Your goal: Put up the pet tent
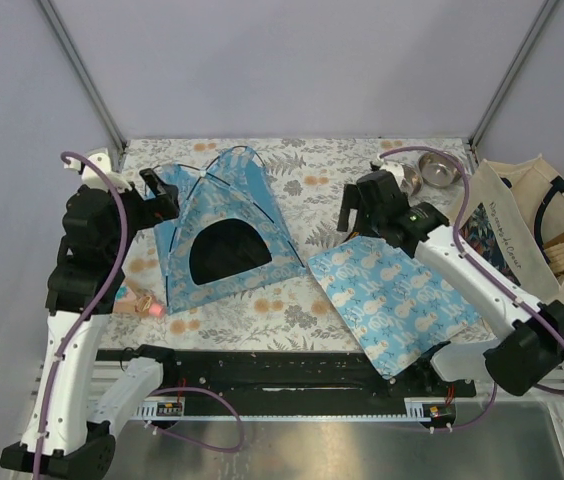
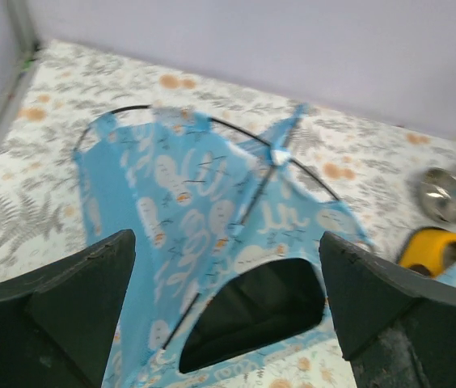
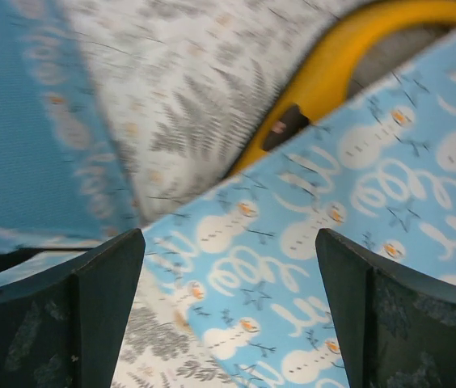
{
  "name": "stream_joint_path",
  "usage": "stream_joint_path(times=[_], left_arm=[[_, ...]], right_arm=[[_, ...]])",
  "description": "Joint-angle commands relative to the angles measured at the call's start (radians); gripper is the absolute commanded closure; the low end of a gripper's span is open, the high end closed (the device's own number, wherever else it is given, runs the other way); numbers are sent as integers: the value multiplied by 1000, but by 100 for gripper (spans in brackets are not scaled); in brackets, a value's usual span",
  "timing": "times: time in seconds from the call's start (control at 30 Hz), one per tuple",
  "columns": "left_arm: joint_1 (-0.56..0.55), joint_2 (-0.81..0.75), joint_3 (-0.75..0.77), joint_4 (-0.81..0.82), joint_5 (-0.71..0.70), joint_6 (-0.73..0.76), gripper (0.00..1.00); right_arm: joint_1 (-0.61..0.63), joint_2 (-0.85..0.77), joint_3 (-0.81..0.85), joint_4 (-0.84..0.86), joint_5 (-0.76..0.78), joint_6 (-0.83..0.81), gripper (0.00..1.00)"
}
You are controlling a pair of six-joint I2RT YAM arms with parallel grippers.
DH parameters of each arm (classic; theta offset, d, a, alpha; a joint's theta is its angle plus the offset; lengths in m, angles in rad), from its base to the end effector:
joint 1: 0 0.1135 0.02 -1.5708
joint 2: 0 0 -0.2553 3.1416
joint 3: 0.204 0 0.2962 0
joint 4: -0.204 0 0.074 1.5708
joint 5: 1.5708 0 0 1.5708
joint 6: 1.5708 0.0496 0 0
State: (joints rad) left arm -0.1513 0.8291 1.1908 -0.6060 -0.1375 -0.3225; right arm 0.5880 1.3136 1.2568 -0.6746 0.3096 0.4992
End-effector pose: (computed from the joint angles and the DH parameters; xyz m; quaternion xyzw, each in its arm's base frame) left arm 0.2156 -0.0260 0.4307 -0.1093 0.7796 -0.0915 0.6098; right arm 0.2899 0.1751 0.3229 0.0227 0.9042 0.0877 0.4174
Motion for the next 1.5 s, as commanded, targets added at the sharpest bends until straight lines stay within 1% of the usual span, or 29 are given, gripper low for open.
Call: stream_joint_path(times=[0.0,0.03,0.1,0.17,0.2,0.33,0.43,0.57,0.63,0.67,0.73,0.8,0.87,1.0,1.07,1.2,1.3,1.4,1.47], left_arm=[[2,-13,46,5,315,11,1],[2,-12,37,14,425,2,1],[-2,-10,0,57,606,-68,1],[-33,-8,-90,145,714,-146,1],[-63,-7,-132,176,720,-177,2],[-328,16,-299,360,623,-303,4],[-494,83,-373,462,514,-310,6],[-619,211,-396,524,336,-288,5],[-669,281,-433,636,303,-300,5],[-697,321,-445,667,259,-343,5],[-746,402,-473,768,231,-404,6],[-819,470,-471,813,149,-464,6],[-904,531,-439,806,49,-506,5],[-1025,642,-410,863,-30,-627,5],[-1064,689,-405,890,-75,-693,5],[-1107,790,-399,1056,-64,-759,5],[-1119,860,-364,1107,-51,-783,10],[-1119,903,-350,1147,-70,-805,16],[-1117,913,-335,1134,-102,-805,25]], right_arm=[[-66,44,-120,-74,71,110,3],[-82,52,-141,-74,47,116,3],[-103,70,-195,-63,-4,130,3],[-108,76,-244,-36,-46,137,3],[-108,75,-264,-20,-62,148,3],[-111,61,-306,10,-84,191,5],[-111,68,-293,9,-95,209,13],[-112,52,-277,-25,-90,240,21],[-111,21,-275,-43,-77,255,22],[-111,-2,-272,-55,-66,260,22],[-111,-45,-267,-89,-37,265,21],[-109,-95,-264,-126,-14,265,19],[-111,-148,-261,-178,9,275,15],[-111,-270,-272,-247,28,297,11],[-111,-339,-284,-279,39,311,11],[-111,-448,-264,-355,42,334,11],[-111,-513,-238,-402,42,326,11],[-111,-554,-214,-427,46,288,11],[-111,-565,-189,-447,40,263,12]])
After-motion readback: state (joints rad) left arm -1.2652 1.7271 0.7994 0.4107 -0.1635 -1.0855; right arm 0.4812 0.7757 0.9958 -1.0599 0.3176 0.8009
